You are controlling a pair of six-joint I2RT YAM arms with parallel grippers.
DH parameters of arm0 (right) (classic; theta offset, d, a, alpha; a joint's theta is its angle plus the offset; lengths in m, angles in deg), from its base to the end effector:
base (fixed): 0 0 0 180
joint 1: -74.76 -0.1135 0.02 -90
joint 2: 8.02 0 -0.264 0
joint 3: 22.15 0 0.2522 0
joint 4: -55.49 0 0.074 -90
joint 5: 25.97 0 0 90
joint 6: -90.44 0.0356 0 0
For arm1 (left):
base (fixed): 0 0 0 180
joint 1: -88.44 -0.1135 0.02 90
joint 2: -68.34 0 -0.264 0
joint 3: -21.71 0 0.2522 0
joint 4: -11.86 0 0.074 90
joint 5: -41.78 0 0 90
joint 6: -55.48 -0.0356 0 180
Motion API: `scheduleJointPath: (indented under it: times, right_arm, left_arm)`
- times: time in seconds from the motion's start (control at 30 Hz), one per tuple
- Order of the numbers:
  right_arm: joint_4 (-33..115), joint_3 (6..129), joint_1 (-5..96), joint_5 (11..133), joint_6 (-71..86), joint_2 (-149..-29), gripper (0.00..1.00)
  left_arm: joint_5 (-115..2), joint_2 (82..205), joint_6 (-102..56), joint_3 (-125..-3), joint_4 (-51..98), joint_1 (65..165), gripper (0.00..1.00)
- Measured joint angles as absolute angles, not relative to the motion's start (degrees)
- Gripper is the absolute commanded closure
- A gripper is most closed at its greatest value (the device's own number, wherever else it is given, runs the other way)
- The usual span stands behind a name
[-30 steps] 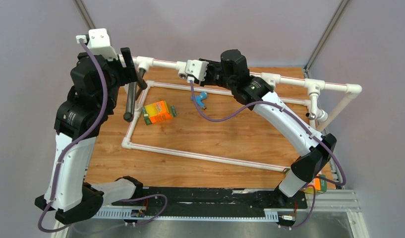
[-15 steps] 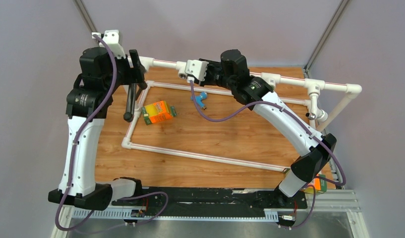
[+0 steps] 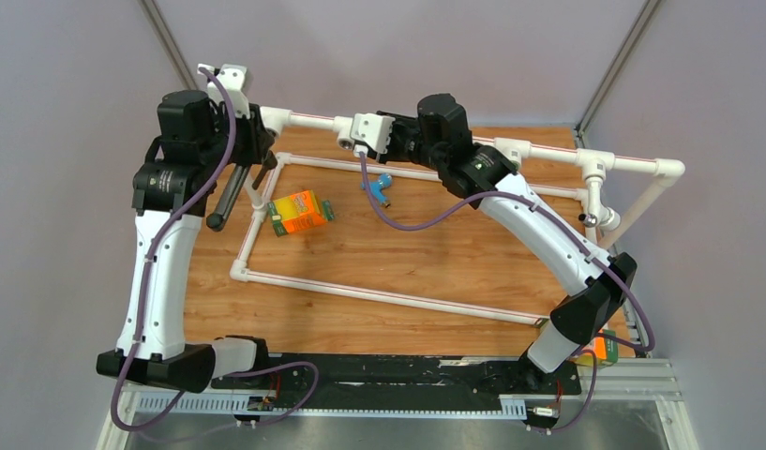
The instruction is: Install the water faucets
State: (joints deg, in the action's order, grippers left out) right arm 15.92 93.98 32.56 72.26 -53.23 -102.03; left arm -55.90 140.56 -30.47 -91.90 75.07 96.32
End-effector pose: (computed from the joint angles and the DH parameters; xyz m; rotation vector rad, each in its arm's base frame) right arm 0.2753 0.2565 0.4391 -1.4540 1.1792 -0.0033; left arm 0.2272 -0.0363 0.4910 0.1541 1.9515 -0.2681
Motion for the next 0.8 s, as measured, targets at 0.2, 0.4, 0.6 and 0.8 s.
scheduleJointPath:
  times: [0.2, 0.4, 0.6, 0.8]
  right_arm:
    - [16.0, 93.9, 32.6, 72.3, -53.2, -102.0, 1.00]
    - [15.8, 94.0, 32.6, 72.1, -53.2, -102.0, 1.00]
    - [15.5, 94.0, 32.6, 72.0, -53.2, -102.0, 1.00]
    - [16.1, 94.4, 32.4, 72.5, -52.8, -102.5, 1.00]
  left_arm:
    - [-59.7, 141.6, -39.0, -93.7, 76.8, 96.3, 0.76]
    - [-46.7, 144.4, -48.0, -97.8, 81.3, 105.7, 0.77]
    - [-26.9, 146.0, -53.0, -97.7, 82.4, 117.1, 0.45]
    - [-24.9, 148.5, -46.6, -99.8, 81.5, 127.5, 0.27]
